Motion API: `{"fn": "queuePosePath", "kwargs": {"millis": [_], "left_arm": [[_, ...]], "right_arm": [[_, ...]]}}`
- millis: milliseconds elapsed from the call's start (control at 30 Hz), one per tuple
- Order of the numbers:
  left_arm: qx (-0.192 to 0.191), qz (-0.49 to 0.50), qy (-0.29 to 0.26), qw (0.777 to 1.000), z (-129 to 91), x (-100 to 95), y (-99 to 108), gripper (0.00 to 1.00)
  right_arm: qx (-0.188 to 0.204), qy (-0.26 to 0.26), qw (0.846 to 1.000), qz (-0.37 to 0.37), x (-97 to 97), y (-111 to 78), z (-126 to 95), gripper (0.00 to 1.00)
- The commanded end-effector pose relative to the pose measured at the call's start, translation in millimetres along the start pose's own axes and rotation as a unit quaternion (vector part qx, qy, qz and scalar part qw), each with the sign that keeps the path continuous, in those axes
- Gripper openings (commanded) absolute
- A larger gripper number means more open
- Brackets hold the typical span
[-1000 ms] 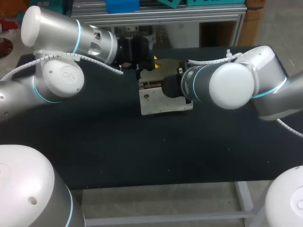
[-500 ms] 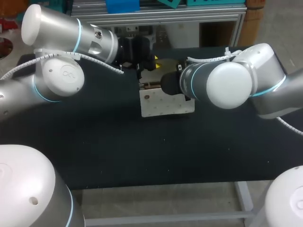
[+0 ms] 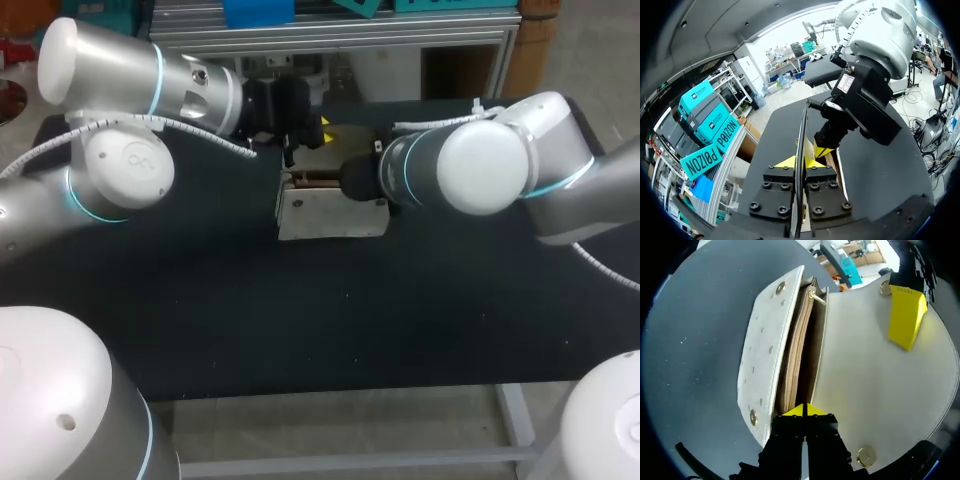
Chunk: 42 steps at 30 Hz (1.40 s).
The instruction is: Pick up the bag, open it, inspect its contents, close it, and place it on the opposite side
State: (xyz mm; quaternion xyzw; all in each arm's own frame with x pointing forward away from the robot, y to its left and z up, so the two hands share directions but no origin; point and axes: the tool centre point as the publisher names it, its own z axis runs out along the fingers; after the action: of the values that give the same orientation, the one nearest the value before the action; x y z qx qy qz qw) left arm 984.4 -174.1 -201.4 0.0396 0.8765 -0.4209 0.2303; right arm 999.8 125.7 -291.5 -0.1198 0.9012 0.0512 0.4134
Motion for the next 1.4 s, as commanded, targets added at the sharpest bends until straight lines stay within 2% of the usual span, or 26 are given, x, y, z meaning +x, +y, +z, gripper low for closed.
{"fn": "queuePosePath", "kwargs": {"millis": [33,367,800,1033,1400], "left_arm": [[0.002,-0.002,-0.002,1.000,1.1,1.1,-0.8,0.00],[0.003,-0.008,-0.003,1.000,0.3,1.6,0.1,0.00],[-0.003,-0.028,-0.015,0.999,2.0,-4.1,6.0,0.00],[-0.002,-0.031,-0.014,0.999,3.1,-4.4,6.3,0.00],[0.017,-0.022,-0.020,0.999,-3.1,-1.5,1.3,0.00]], "right_arm": [[-0.002,-0.004,1.000,-0.001,3.1,2.7,-0.9,0.00],[-0.005,-0.013,1.000,-0.005,-1.3,8.1,-4.8,0.00],[-0.016,-0.012,1.000,0.000,11.9,11.2,-6.6,0.00],[-0.017,-0.015,1.000,0.000,12.6,10.6,-8.6,0.00],[-0.026,0.016,0.999,0.010,20.8,6.5,9.5,0.00]]}}
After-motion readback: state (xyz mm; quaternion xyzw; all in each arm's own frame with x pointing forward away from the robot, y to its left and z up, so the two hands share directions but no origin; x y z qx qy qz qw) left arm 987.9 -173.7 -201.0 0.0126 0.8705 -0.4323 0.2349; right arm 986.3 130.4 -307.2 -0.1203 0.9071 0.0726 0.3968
